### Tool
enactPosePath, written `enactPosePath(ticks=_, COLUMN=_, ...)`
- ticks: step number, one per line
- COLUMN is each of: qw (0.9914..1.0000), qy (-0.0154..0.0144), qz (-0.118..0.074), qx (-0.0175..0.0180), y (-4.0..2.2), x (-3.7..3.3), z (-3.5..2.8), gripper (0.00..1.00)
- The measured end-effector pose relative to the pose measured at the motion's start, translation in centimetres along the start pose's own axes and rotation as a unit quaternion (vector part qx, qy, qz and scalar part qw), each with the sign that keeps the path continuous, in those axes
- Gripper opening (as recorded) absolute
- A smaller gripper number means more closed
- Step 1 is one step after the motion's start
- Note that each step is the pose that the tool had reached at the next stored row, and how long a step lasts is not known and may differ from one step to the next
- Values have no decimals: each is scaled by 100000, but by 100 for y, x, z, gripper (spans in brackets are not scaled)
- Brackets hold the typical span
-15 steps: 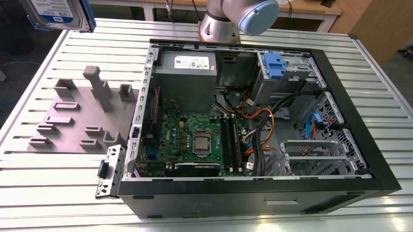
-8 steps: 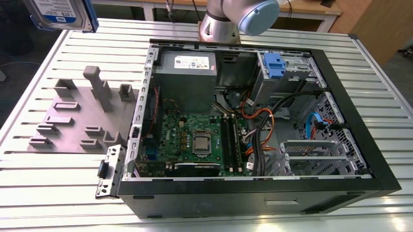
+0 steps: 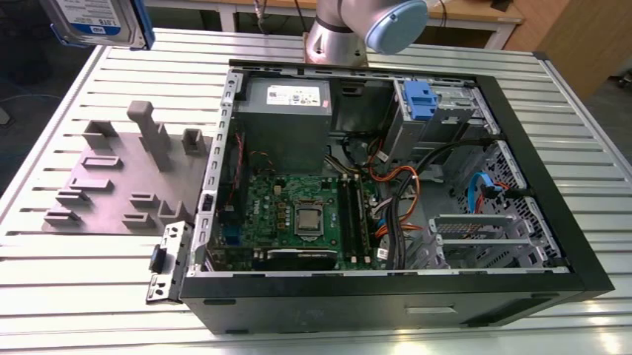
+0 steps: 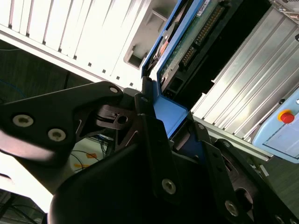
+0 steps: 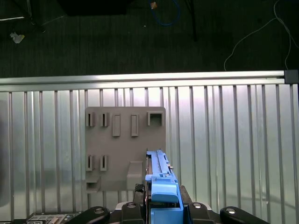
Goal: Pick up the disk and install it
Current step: 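Pick up the disk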
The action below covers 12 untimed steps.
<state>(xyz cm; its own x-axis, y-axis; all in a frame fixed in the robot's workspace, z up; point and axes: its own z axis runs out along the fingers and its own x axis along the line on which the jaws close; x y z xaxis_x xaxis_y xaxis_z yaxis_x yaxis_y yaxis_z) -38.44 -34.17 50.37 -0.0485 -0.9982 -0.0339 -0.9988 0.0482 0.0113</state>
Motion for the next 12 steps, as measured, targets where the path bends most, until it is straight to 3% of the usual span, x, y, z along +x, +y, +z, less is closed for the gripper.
enactPosePath(ticks=12, qw=100000, qy=-2, qz=14, qx=5, y=-72, x=-4, z=0, gripper=37)
